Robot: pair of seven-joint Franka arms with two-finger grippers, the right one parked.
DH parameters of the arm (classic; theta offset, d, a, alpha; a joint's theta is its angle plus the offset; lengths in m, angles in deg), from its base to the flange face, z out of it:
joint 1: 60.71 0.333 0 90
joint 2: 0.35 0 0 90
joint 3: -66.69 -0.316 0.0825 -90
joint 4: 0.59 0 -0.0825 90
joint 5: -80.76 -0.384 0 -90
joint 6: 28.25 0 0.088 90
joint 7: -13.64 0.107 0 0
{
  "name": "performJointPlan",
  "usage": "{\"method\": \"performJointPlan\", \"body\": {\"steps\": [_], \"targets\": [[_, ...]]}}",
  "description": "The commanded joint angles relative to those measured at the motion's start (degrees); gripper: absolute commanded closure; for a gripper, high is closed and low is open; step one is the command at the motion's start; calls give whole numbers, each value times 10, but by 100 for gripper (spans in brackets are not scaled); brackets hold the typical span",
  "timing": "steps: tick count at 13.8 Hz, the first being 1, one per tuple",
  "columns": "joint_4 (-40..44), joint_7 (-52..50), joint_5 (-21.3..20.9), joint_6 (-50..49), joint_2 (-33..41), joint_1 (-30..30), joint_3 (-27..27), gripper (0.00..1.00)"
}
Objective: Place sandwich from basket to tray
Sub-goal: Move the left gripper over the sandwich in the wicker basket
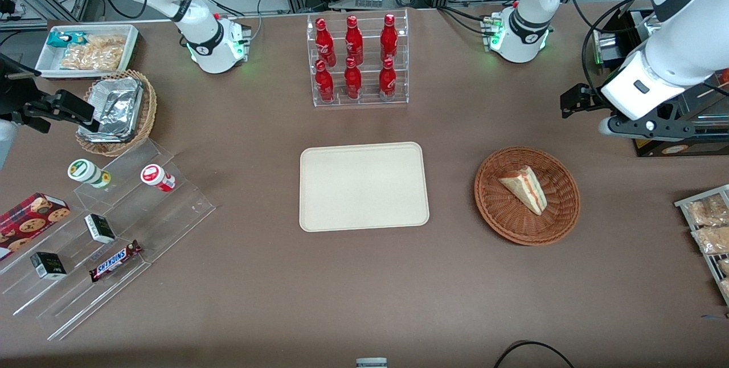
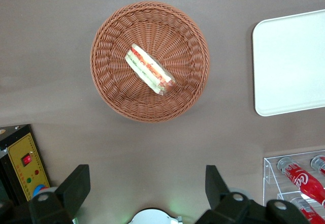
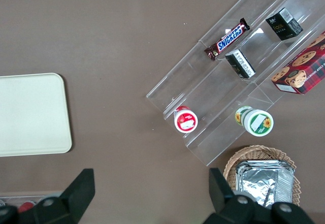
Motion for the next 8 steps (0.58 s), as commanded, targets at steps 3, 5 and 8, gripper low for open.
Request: {"method": "performJointPlan", "body": {"steps": [3,5,8], "targets": [[4,12,2,4,-18,14,3,0],[-6,9,0,11,-34,14,3,0],[-50,-2,-1,54,-41,14,2,0]]}}
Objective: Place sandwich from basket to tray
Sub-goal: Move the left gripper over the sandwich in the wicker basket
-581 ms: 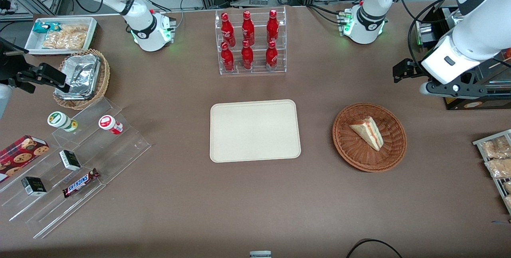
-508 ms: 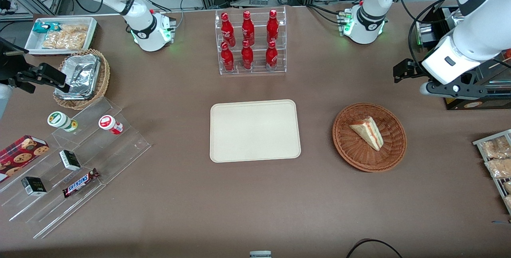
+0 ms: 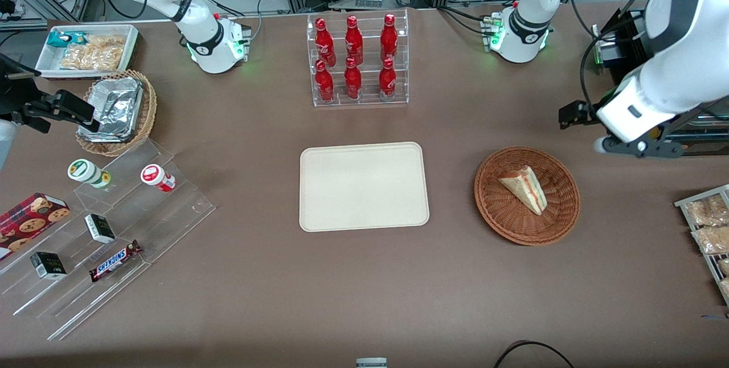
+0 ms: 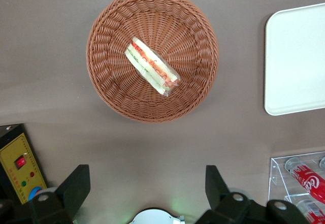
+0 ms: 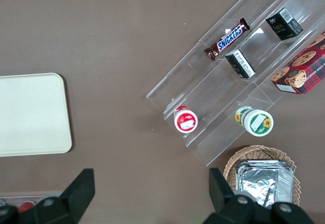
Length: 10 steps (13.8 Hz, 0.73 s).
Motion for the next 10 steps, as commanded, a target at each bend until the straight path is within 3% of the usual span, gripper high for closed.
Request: {"method": "performJointPlan", "body": {"steps": [1,10], "targets": [[-53,-12,-1,52,2,5,4,0],[-243,-30,-1,294,11,5,4,0]]}}
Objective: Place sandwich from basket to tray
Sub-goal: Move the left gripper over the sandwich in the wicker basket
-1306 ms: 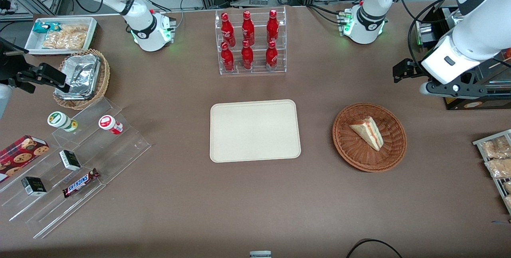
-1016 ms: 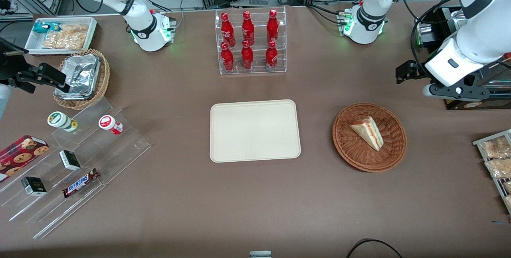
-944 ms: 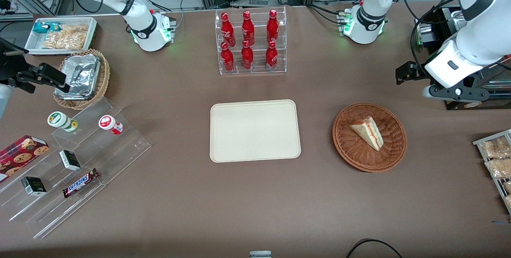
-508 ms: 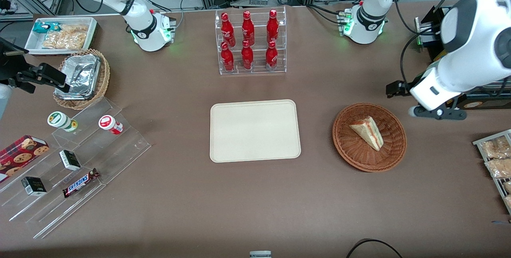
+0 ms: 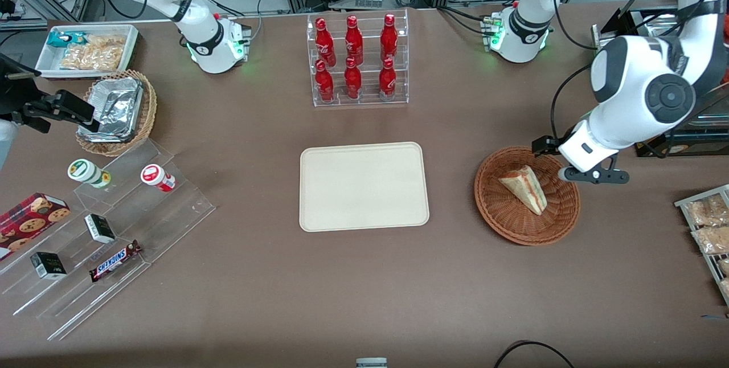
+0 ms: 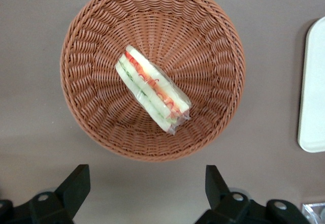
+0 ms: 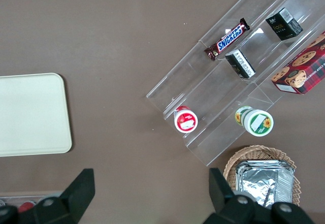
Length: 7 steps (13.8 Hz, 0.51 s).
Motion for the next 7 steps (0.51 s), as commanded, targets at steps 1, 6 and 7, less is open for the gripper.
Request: {"method": "performJointPlan", "body": {"steps": [1,6,7], "targets": [[-68,-40,-1,77,22,4,4,0],[-94,-220,-1,116,14,-1,7,0],[-96,-247,-1,129,8,-1,7,0]]}}
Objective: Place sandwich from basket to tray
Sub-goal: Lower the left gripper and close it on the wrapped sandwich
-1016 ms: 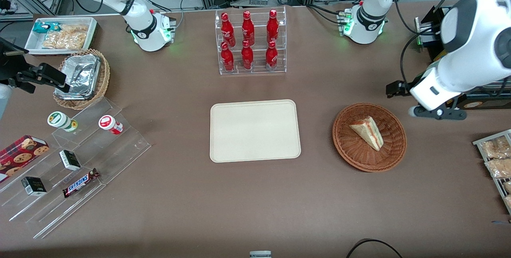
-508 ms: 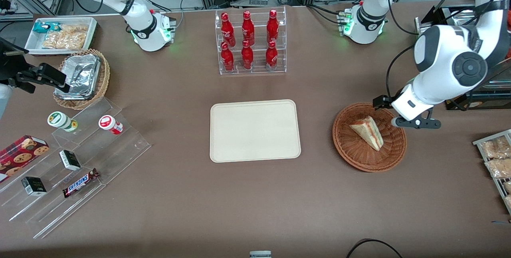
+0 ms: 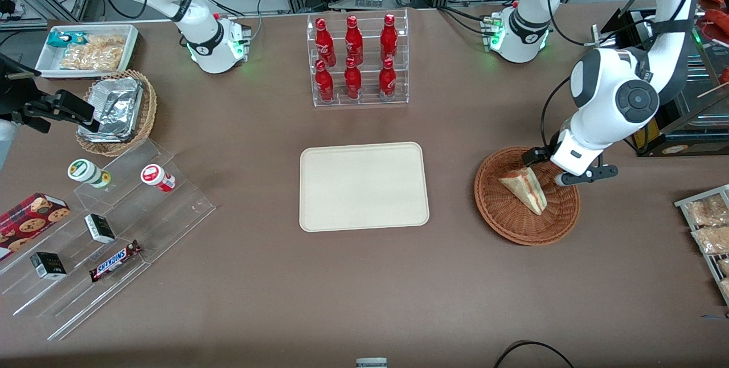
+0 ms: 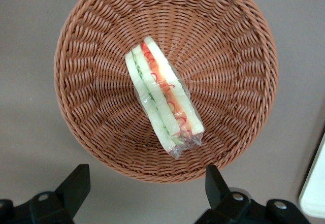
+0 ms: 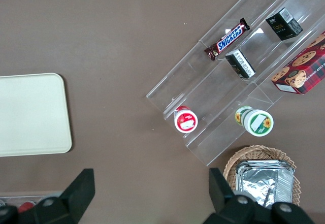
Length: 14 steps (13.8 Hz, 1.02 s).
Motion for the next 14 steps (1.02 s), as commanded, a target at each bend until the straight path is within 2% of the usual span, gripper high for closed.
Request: {"method": "performJointPlan", "body": {"steps": [1,7,11,14], "targets": [[-19,-78,-1,36,4,0,4,0],[-21,-247,-1,96,-38,-12,4,0],[-20,-308,-1,136,-75,-12,4,0],[-20,-316,-1,146,-94,-12,4,0]]}}
